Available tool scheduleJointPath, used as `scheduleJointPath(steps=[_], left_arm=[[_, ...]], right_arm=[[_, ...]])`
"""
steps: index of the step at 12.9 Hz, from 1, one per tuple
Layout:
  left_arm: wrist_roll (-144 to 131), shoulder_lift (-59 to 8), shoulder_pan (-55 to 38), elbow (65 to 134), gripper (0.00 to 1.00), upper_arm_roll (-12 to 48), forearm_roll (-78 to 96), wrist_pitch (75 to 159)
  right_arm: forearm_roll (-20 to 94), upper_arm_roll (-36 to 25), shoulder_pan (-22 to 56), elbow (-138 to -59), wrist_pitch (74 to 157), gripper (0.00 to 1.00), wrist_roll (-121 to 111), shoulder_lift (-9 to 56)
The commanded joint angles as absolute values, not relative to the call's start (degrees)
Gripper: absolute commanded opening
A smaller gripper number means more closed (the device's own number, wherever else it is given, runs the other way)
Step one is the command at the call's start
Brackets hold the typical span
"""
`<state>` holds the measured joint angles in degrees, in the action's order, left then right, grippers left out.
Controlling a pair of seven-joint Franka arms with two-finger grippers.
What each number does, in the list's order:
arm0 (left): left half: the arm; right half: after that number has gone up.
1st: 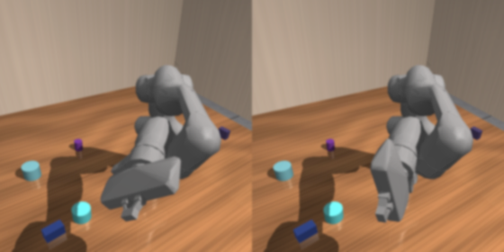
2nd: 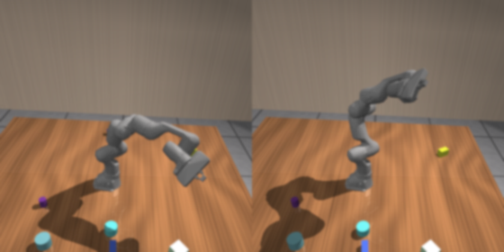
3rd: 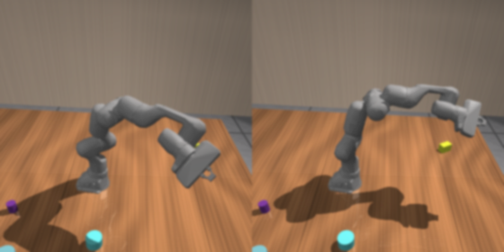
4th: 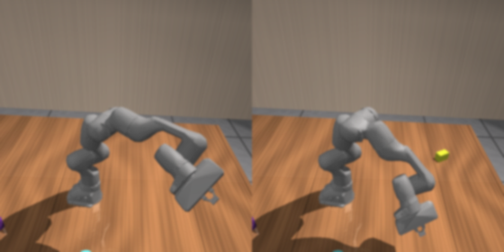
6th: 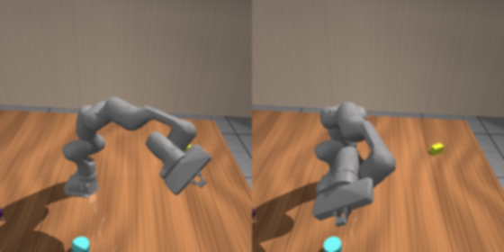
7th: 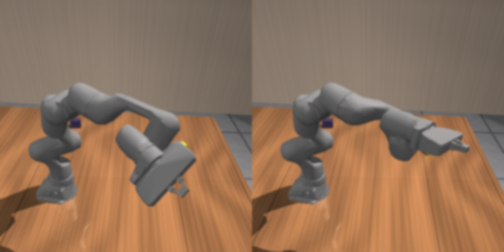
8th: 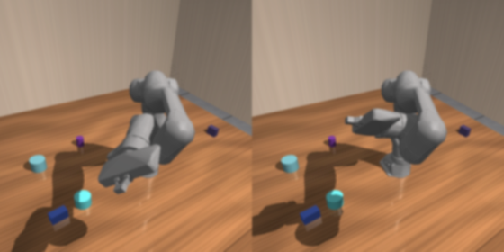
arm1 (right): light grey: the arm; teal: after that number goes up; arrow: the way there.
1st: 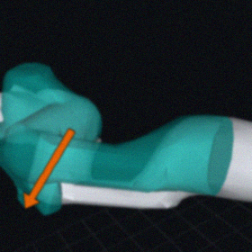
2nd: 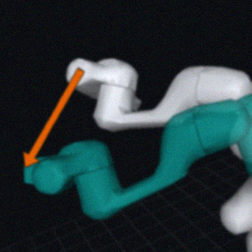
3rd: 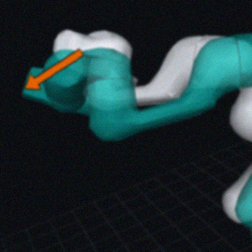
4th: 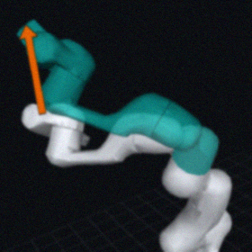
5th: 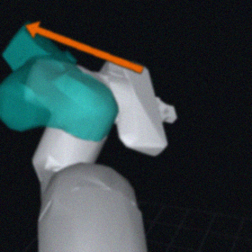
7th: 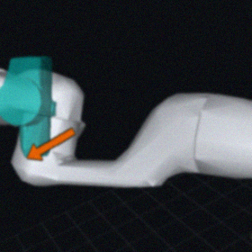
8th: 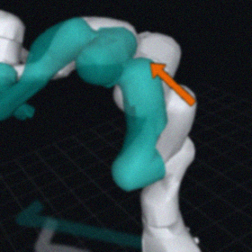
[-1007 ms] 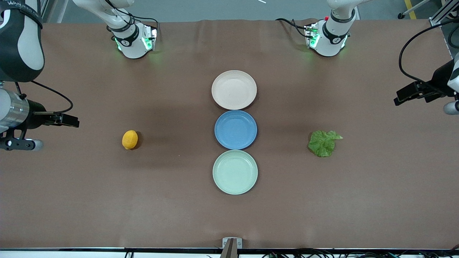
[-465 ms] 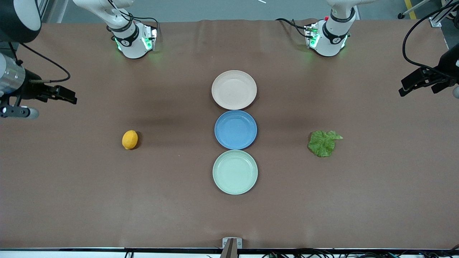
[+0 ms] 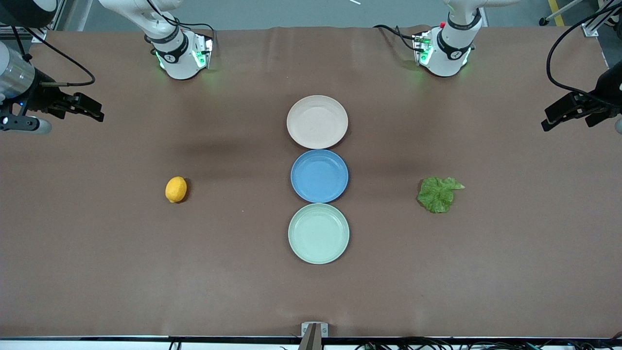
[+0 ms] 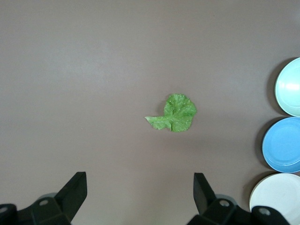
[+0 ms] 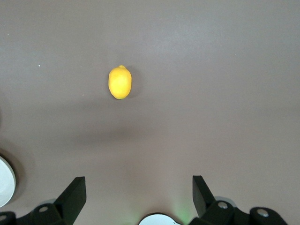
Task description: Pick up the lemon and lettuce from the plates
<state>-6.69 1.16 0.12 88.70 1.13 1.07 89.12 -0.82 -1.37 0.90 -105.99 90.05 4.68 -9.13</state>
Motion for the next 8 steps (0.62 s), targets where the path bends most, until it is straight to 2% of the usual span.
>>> scheduleJointPath(steps=[1, 8], left_arm=[[-6.6, 1.4, -0.2, 88.6, 1.0, 0.8, 0.8, 88.4], [-6.0, 1.8, 0.2, 88.4, 1.0, 0.6, 0.8, 88.5]], right_arm=[[-0.5, -0.1, -1.4, -108.9, 91.4, 1.0, 4.0, -11.9], [-0.5, -0.2, 0.2, -109.3, 91.6, 1.0, 4.0, -13.9]])
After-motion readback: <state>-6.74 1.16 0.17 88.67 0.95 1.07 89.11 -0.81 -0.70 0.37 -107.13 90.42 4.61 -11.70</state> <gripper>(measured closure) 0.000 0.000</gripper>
